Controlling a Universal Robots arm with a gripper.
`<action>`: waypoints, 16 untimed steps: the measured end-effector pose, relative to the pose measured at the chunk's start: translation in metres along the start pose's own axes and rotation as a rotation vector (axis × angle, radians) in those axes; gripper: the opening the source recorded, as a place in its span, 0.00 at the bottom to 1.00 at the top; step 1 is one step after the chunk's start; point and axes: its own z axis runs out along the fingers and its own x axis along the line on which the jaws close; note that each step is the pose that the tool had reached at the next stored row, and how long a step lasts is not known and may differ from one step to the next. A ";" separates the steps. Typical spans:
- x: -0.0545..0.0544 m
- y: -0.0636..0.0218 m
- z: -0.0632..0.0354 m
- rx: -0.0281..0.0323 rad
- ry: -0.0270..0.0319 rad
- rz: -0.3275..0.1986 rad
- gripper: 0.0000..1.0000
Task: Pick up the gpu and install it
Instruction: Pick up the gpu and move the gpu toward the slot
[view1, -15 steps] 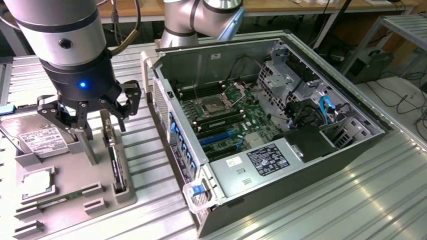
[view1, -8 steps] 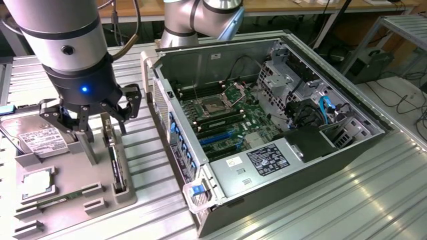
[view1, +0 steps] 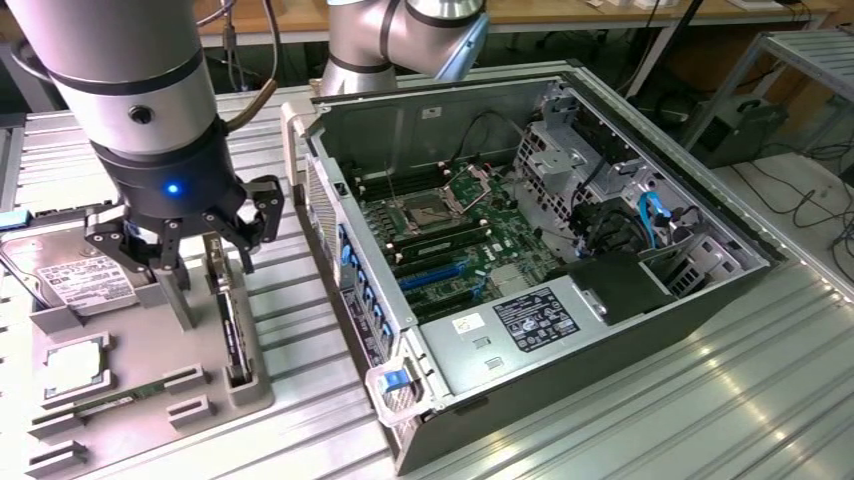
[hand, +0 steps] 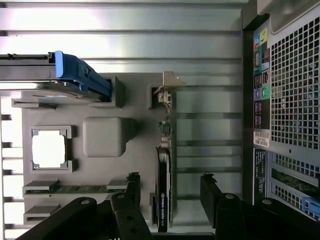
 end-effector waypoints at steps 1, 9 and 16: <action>0.000 0.0000 0.0010 0.0000 0.0000 0.000 0.60; 0.000 -0.0007 0.0135 -0.0014 0.0000 0.000 0.60; 0.001 -0.0016 0.0245 -0.0015 0.0001 0.000 0.60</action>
